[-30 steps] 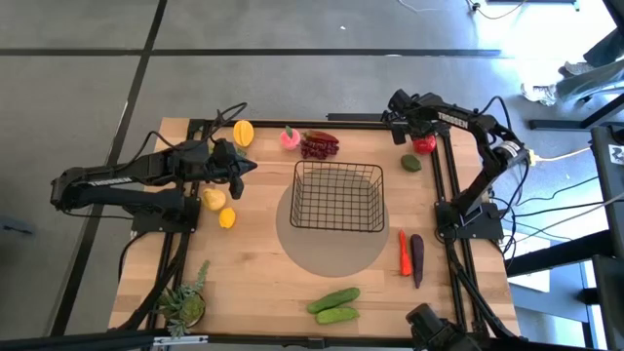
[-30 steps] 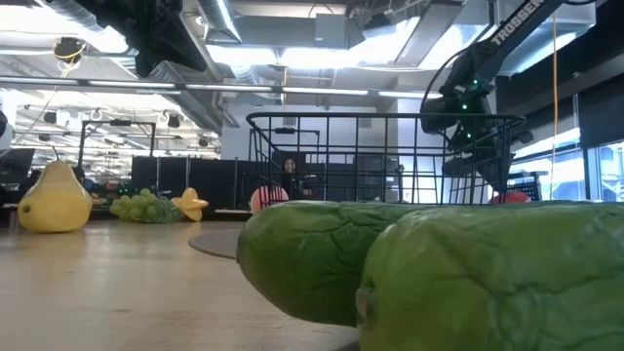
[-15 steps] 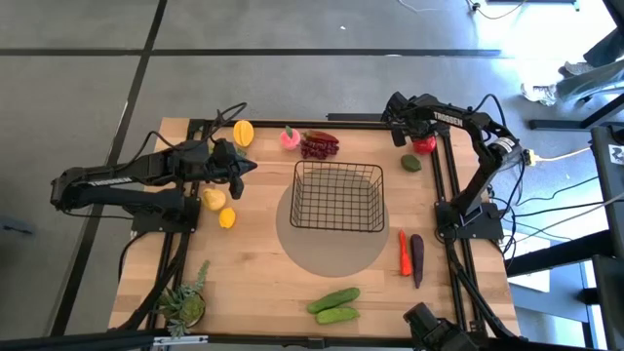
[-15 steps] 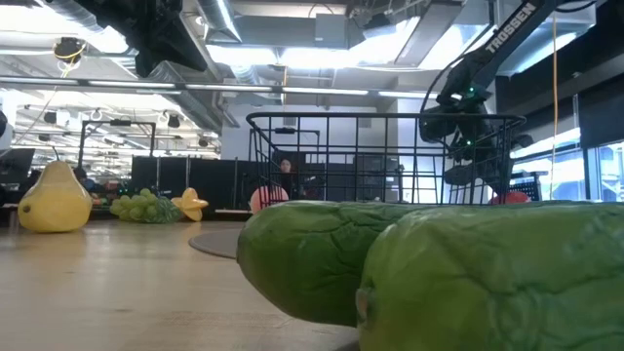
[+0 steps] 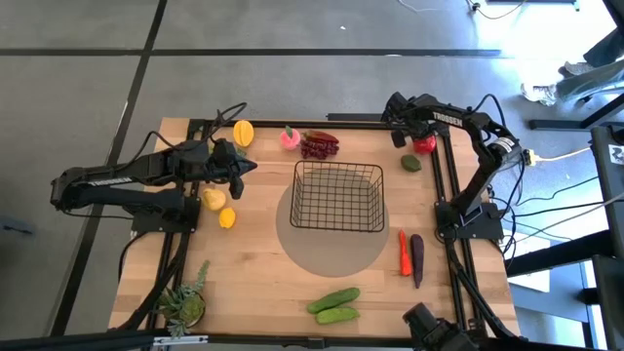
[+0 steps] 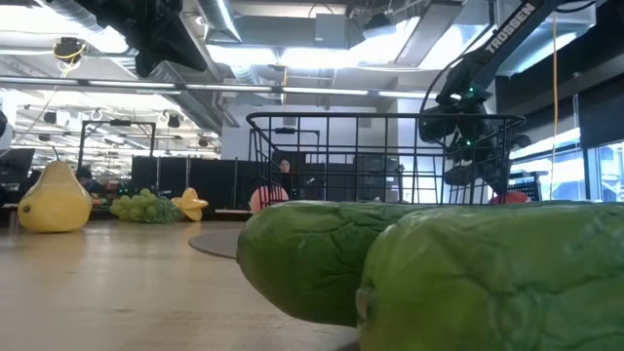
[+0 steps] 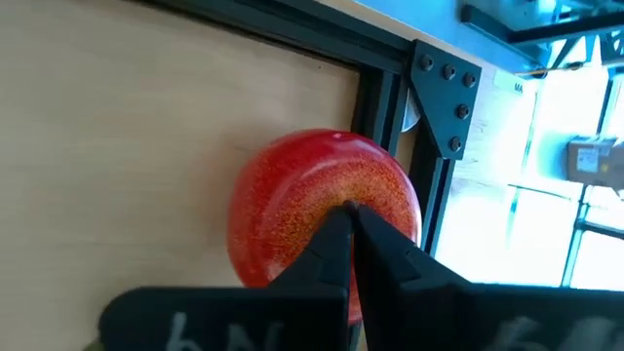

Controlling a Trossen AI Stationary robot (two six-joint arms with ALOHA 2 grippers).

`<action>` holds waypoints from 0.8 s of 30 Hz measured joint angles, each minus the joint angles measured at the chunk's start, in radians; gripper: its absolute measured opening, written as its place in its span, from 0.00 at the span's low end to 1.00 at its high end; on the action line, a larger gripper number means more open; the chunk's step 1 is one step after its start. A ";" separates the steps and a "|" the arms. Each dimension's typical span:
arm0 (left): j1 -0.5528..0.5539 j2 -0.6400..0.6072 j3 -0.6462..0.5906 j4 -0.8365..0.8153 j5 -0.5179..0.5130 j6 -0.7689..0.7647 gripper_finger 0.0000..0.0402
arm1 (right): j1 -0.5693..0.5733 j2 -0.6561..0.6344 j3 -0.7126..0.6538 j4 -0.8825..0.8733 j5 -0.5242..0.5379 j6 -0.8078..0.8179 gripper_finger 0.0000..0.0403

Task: Build produce basket
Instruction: Put the red apple into the black wire basket

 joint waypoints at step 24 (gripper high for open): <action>0.000 0.000 0.000 0.000 0.000 0.001 0.00 | 0.228 -0.270 0.089 -0.204 -0.048 -0.079 0.00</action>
